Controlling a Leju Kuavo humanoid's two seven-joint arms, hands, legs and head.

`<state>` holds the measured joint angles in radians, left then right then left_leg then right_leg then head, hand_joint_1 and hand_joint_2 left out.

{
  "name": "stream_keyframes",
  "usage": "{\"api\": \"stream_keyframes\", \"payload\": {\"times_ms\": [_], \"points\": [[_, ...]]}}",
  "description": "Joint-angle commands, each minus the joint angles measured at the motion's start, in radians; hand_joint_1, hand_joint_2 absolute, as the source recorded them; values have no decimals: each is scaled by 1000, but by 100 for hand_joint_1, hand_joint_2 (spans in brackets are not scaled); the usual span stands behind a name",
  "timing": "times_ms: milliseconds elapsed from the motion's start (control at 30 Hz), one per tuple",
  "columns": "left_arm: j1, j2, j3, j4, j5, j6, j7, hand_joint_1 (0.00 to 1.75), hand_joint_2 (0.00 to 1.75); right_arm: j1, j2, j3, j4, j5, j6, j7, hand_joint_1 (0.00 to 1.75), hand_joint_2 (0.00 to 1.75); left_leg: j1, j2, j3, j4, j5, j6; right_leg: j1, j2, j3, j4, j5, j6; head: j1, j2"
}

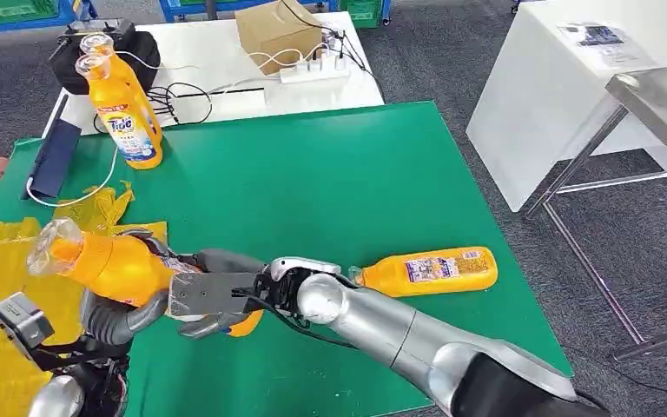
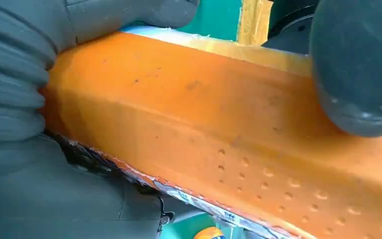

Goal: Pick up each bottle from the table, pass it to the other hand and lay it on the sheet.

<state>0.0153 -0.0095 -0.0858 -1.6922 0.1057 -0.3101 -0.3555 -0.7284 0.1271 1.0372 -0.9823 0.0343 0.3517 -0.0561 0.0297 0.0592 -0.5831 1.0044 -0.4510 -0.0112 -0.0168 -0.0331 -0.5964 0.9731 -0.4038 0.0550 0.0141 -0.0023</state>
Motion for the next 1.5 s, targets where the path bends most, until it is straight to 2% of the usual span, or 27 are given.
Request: {"api": "stream_keyframes", "payload": {"times_ms": [33, 67, 100, 167, 200, 233, 433, 467, 500, 567, 633, 700, 767, 833, 933, 1000, 1100, 1433, 1500], "points": [[-35, -27, -4, 35, -12, -13, 3, 175, 175, -2, -13, 56, 41, 39, -46, -6, 175, 175, 0, -7, 3, -1, 0, 2, 0, 0, 4, -1, -1, -2, 0, 0], [-24, -19, 10, 26, -32, 2, 3, 175, 175, -7, -33, 44, 35, 62, -70, -3, 108, 175, 0, -7, 3, -1, 0, 2, 0, 0, 4, -1, -1, -2, 0, 0], [-11, -13, 25, 18, -51, 17, -2, 175, 175, -2, -50, 24, 22, 81, -103, -6, 0, 175, 0, -5, 2, -1, 0, 2, 0, 0, 3, -1, 0, -1, 0, 0], [11, 1, 63, -5, -150, 84, -35, 175, 175, -8, -96, -2, -4, 103, -109, -3, 0, 175, 0, -6, 2, -1, 0, 2, 0, -1, 3, 0, -1, -2, 0, 0], [28, 7, 103, -12, -211, 124, -51, 175, 175, -10, -145, -28, -41, 119, -113, 0, 0, 175, 0, -8, 4, -1, -1, 3, 0, 0, 5, 0, -2, -2, 0, 0], [34, 9, 131, -14, -208, 102, -62, 175, 175, -8, -167, -50, -60, 124, -90, -6, 0, 175, 0, -7, 1, 0, 0, 2, 0, -1, 3, -1, 0, -1, 0, 0], [30, -3, 136, -12, -215, 91, -62, 175, 175, 1, -158, -60, -62, 136, -85, 0, 0, 175, 0, -3, 0, 0, 0, 1, 0, 0, 1, 0, 0, -1, 0, 0], [37, 6, 134, -4, -302, 141, -29, 175, 175, 27, -161, -81, -59, 145, -93, 16, 0, 175, -1, -6, 2, 0, 0, 2, -1, 0, 3, 0, -1, -2, 0, 0], [46, 19, 152, 7, -431, 245, -63, 175, 175, 39, -186, -88, -60, 173, -115, -4, 0, 175, 0, -6, 2, -1, 0, 2, 0, -1, 3, -1, -1, -2, 0, 0], [47, 47, 240, 65, -548, 358, -42, 175, 175, 51, -267, -129, -87, 185, -125, -31, 0, 175, 0, -7, 4, -2, 0, 2, -1, -1, 5, -1, -1, -2, 0, 0], [43, 57, 321, 108, -562, 341, -86, 175, 175, 56, -311, -165, -118, 201, -84, -45, 0, 175, 0, -8, 4, -2, 0, 3, -1, -1, 5, -2, -1, -2, 0, 0], [51, 65, 368, 132, -740, 477, -58, 175, 175, 61, -342, -179, -150, 212, -70, -48, 0, 175, -1, -5, 2, -1, 0, 2, -1, -1, 2, -1, 0, -1, 0, 0], [81, 111, 419, 193, -962, 638, -49, 175, 175, 62, -418, -188, -209, 198, -28, -55, 0, 175, -1, -7, 3, -2, 0, 2, -1, 0, 3, -1, -1, -2, 0, 0], [123, 150, 456, 243, -1191, 731, -16, 175, 175, 43, -492, -191, -252, 172, 10, -53, 0, 175, -2, -6, 4, -2, -1, 2, -2, 1, 4, -1, -1, -2, 0, 0], [134, 220, 426, 390, -1565, 807, 76, 175, 175, -64, -598, -151, -264, 36, 143, 0, 0, 175, -2, -5, 4, -1, -1, 2, -2, 2, 3, 0, -2, -2, 0, 0], [108, 254, 368, 512, -1672, 836, 129, 175, 175, -99, -629, -132, -267, -13, 164, 9, 0, 175, -3, -7, 3, 0, -2, 3, -3, 1, 3, 3, -3, -2, 0, 0], [90, 268, 320, 575, -1676, 861, 167, 175, 175, -94, -635, -120, -275, -23, 159, 12, 0, 175, -4, -7, 0, -1, 1, 2, -3, -3, 1, 0, 0, -1, 0, 0], [90, 274, 309, 566, -1676, 861, 177, 175, 175, -89, -629, -107, -276, -26, 144, 18, 0, 175, -2, -6, 0, -1, 0, 2, -2, -1, 1, 0, -1, -1, 0, 0], [94, 291, 278, 573, -1676, 821, 193, 175, 175, -98, -638, -88, -277, -32, 135, 21, 0, 175, -2, -7, 2, -1, -1, 2, -2, 0, 2, 0, -1, -2, 0, 0]]}}
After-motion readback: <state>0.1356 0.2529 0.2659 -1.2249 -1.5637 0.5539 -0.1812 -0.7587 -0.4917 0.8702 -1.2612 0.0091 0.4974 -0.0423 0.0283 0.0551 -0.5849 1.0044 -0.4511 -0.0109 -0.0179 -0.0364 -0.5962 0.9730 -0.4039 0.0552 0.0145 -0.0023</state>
